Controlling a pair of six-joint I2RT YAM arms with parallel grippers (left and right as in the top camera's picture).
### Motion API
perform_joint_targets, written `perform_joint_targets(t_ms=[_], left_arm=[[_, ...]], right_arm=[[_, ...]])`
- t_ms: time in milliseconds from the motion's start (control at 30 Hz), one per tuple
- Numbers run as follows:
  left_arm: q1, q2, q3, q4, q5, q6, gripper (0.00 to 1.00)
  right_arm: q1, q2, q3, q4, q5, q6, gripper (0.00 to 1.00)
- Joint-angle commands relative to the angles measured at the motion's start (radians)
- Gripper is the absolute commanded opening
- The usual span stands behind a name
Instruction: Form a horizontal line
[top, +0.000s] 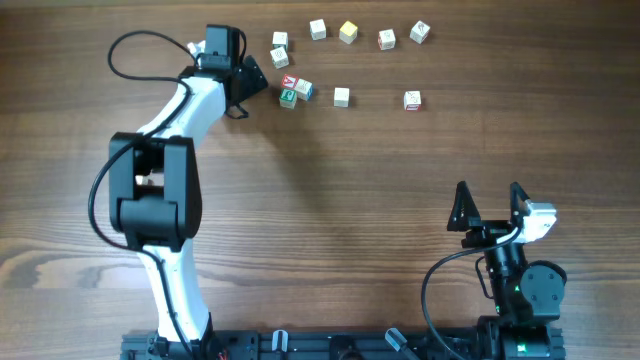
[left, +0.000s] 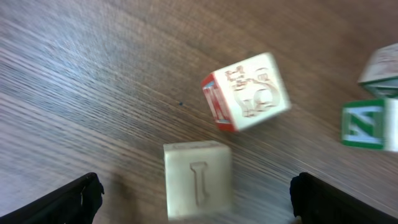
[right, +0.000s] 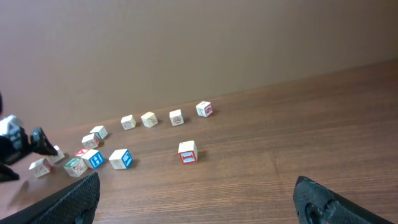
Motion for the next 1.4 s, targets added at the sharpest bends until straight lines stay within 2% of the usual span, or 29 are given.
perform_joint_targets(t_ms=[0,100,133,167,200,333,433,567,700,833,900,1033,1100,1367], left_arm=[[0.004,0.071,-0.006,0.042,-0.024,-0.037,0.95],[0.006,0.088,-0.006,0.047,-0.024,-0.016,0.57],[0.006,0.088,-0.006,0.045,-0.024,-0.001,0.49],[0.006,0.087,-0.005,0.045,-0.024,0.026,0.35],[0.006,0.079,-0.005,0.043,-0.024,0.052,0.28],[0.006,0.013,-0.005,-0.019,-0.024,0.158,0.16],[0.006,-0.082,-0.005,-0.109,-0.025,0.263,0.13],[0.006,-0.261,-0.005,-0.301,-0.032,0.409,0.15],[0.007,-0.459,-0.005,-0.555,-0.066,0.428,0.15],[0.008,-0.57,-0.006,-0.763,-0.065,0.428,0.05],[0.008,-0.601,-0.013,-0.84,-0.067,0.429,0.04],[0.013,-0.614,-0.102,-0.836,-0.1,0.43,0.04],[0.039,-0.614,-0.22,-0.757,-0.103,0.467,0.04],[0.201,-0.608,-0.565,-0.428,-0.099,0.47,0.04]], right_arm=[[-0.004,0.0,0.0,0.001,0.016,0.042,1.0],[-0.004,0.0,0.0,0.001,0.016,0.043,1.0],[-0.004,0.0,0.0,0.001,0.016,0.042,1.0],[-0.004,0.0,0.0,0.001,0.016,0.043,1.0],[-0.004,0.0,0.0,0.001,0.016,0.042,1.0],[-0.004,0.0,0.0,0.001,0.016,0.043,1.0],[-0.004,0.0,0.0,0.001,0.015,0.043,1.0],[-0.004,0.0,0.0,0.001,0.015,0.043,0.99],[-0.004,0.0,0.0,0.001,0.015,0.043,1.0],[-0.004,0.0,0.0,0.001,0.015,0.043,1.0],[-0.004,0.0,0.0,0.001,0.016,0.043,1.0],[-0.004,0.0,0.0,0.001,0.015,0.043,1.0],[-0.004,0.0,0.0,0.001,0.016,0.043,1.0],[-0.004,0.0,0.0,0.001,0.016,0.042,1.0]])
